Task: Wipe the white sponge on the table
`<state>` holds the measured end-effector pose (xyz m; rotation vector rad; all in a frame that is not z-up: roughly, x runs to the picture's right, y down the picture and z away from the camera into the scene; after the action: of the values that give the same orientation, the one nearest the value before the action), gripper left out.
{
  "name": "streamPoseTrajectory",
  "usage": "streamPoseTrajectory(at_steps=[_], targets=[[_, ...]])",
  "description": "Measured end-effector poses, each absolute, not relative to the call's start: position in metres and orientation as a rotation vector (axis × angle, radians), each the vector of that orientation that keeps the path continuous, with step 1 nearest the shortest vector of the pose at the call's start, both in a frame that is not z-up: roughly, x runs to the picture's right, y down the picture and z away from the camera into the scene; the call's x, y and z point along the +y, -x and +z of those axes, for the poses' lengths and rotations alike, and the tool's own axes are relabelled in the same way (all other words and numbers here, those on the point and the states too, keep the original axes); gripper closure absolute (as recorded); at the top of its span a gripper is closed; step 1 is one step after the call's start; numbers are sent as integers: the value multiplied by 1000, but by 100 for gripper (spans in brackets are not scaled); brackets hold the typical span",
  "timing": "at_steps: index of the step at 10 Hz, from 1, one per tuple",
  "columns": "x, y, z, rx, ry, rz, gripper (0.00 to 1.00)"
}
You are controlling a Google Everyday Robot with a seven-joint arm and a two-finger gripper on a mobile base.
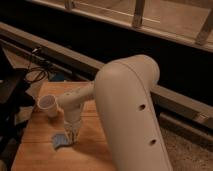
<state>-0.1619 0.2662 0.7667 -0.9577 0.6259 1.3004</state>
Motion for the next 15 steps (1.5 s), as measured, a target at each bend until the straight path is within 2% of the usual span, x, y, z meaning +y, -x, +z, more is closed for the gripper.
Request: streamPoseTrajectory(at_steps=[1, 2, 8, 9, 15], targets=[[264, 153, 768, 628, 951, 1315, 98], [263, 152, 768, 625, 948, 1314, 89], [231, 159, 748, 563, 860, 1306, 29], [227, 157, 749, 555, 852, 1314, 22], [230, 178, 771, 529, 868, 1298, 20]])
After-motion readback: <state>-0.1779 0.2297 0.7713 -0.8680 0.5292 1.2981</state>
